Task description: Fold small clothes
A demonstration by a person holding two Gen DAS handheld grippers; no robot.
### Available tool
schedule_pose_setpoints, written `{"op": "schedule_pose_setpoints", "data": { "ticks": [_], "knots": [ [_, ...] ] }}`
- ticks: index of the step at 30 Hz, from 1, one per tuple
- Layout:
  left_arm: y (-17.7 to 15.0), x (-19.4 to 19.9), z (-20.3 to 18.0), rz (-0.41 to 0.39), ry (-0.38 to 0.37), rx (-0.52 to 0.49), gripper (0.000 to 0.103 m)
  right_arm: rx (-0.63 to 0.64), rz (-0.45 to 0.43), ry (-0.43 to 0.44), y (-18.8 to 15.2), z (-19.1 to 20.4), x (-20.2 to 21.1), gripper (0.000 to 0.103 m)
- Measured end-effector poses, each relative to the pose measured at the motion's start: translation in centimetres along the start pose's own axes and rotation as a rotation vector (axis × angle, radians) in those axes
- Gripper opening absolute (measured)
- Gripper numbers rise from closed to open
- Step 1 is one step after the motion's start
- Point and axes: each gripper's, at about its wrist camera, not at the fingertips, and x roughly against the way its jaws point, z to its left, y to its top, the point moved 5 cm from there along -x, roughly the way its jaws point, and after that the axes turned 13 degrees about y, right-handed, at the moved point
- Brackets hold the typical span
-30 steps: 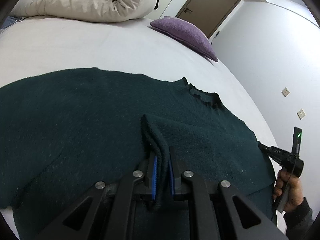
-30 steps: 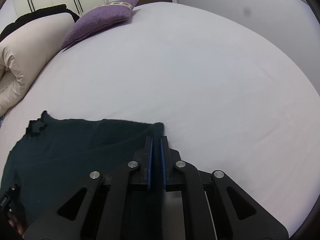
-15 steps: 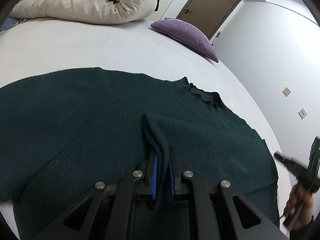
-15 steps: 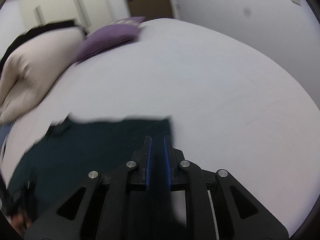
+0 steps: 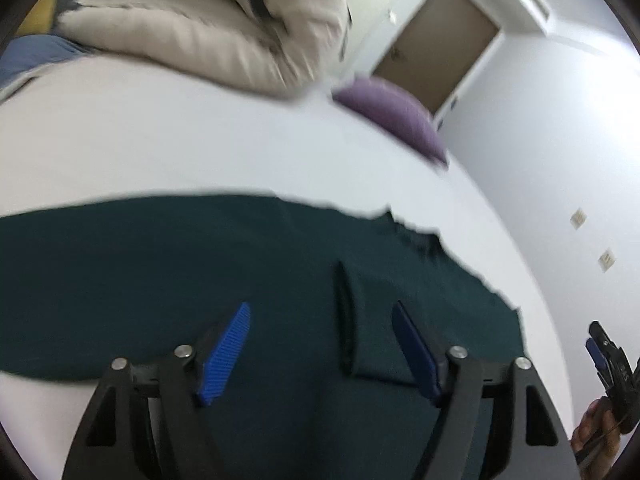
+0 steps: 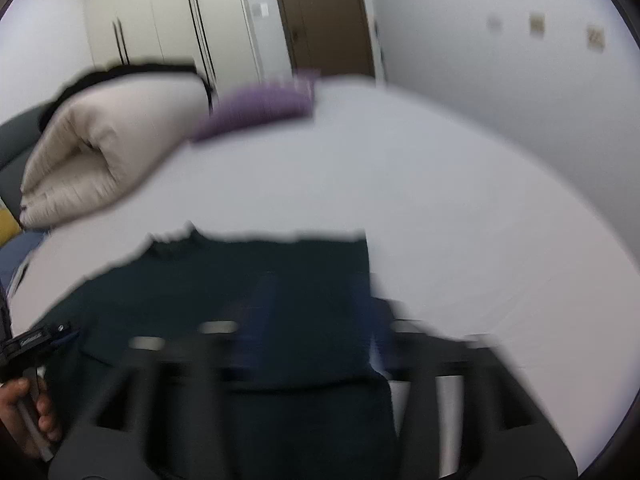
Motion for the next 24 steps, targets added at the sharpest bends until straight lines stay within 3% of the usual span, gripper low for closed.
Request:
{"op": "schedule_pose_setpoints", "data": {
  "ticks": [2,4,7,12,15,19,22,23,24],
  "knots": [
    [0.0,2.6,3.8,-0.006,0.004,0.074,0.076,0.073,-0.090,0.053,0.7,3.6,2.5,0.089],
    [-0.4,5.0,8.8,-0.018,0.015,0.191,0.076,0.135,-0.099,0.110,0.8,6.9,3.3,0.094],
    [-2.0,8.3,18.3,-0.028,0.060,0.435,0.075,0.155,-0.053,0.243,-0.1,11.5,3.5,0.094],
    [-5.0,11.1,28.1,-0.052,0.096,0.750,0.075,0.054,0.053,0.410,-3.0,17.1,2.8,0.095],
    [-5.8,10.8,30.7,-0.067,0.087,0.870,0.071,-0.075,0.140,0.493,-4.9,19.2,2.3,0.094],
    [-4.6,9.6,32.0,-0.111,0.099,0.937,0.070,-0.219,0.203,0.547,-7.6,20.7,2.7,0.085],
    [-3.4,8.5,33.6,-0.138,0.114,1.005,0.058,-0.248,0.200,0.542,-8.2,20.8,2.0,0.085],
    [-2.9,8.2,33.9,-0.135,0.117,1.012,0.042,-0.249,0.195,0.540,-8.2,20.6,2.3,0.085],
    [-2.6,7.8,34.1,-0.121,0.117,1.021,0.020,-0.251,0.190,0.537,-8.0,20.1,2.4,0.085]
  ]
}}
